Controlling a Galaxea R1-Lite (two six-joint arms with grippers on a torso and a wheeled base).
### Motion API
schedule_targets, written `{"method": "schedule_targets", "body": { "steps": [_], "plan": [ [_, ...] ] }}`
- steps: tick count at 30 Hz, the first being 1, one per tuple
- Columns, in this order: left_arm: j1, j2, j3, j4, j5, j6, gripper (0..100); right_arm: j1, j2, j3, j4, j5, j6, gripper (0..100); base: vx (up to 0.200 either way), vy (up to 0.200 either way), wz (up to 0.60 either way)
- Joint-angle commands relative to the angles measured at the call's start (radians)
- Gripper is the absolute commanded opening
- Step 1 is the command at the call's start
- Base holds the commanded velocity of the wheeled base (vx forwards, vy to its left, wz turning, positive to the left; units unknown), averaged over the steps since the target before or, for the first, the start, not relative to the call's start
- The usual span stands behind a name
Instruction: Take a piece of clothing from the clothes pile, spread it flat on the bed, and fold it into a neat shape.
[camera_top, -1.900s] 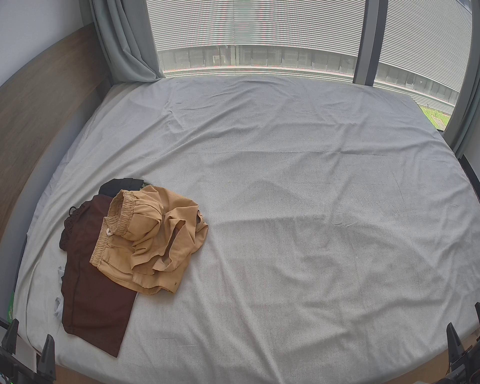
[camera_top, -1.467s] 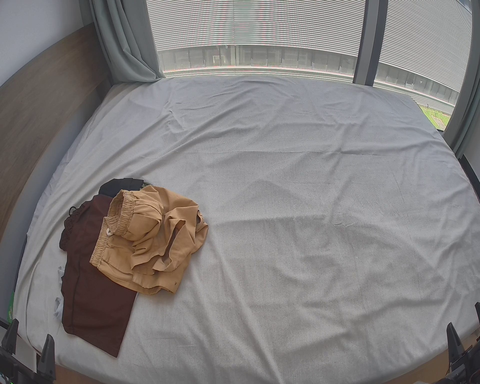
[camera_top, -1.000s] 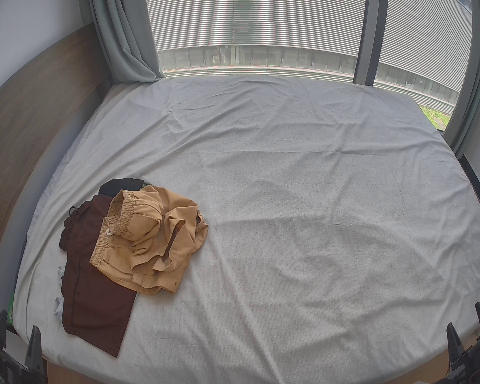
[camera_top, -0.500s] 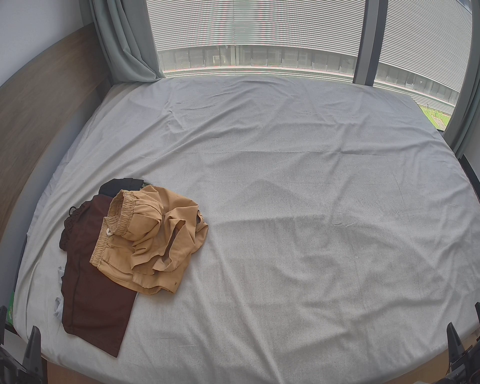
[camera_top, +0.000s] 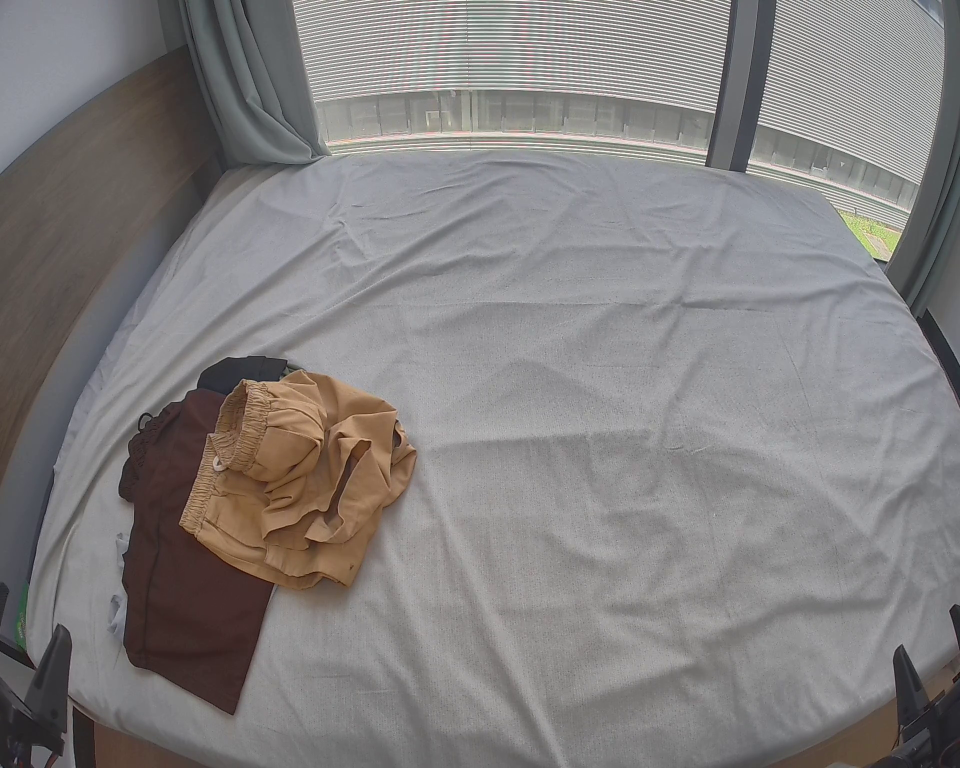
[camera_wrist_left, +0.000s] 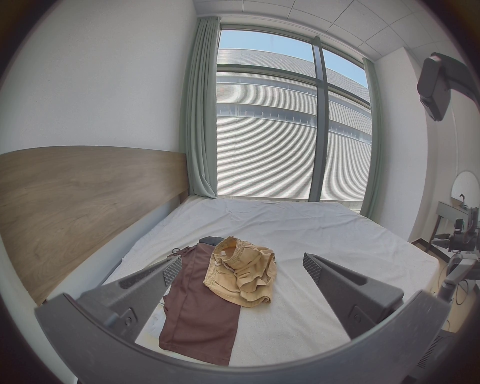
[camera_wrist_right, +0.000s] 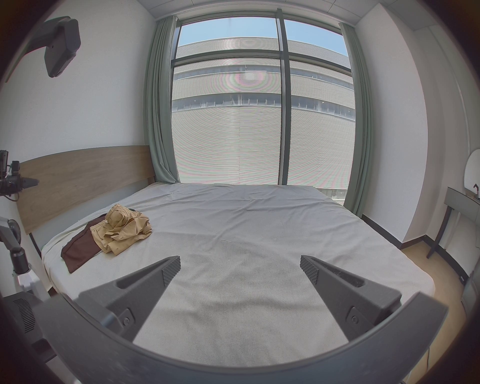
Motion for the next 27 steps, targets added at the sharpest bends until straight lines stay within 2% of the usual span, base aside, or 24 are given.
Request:
{"method": "schedule_targets", "body": {
  "steps": [1, 9, 16, 27],
  "plan": [
    [-0.037, 0.087, -0.018, -0.003, -0.004, -0.003, 100, 0.001, -0.012, 0.018, 0.0, 0.0, -0.001, 100, 0.0, 0.0, 0.0],
    [-0.053, 0.214, -0.049, -0.078, -0.012, -0.008, 100, 0.001, -0.012, 0.018, 0.0, 0.0, -0.001, 100, 0.0, 0.0, 0.0],
    [-0.076, 0.32, -0.075, -0.087, -0.029, -0.012, 100, 0.001, -0.012, 0.016, 0.0, 0.0, -0.001, 100, 0.0, 0.0, 0.0],
    [-0.076, 0.529, -0.181, -0.13, -0.121, -0.16, 100, 0.001, -0.012, 0.018, 0.0, 0.0, 0.001, 100, 0.0, 0.0, 0.0]
  ]
}}
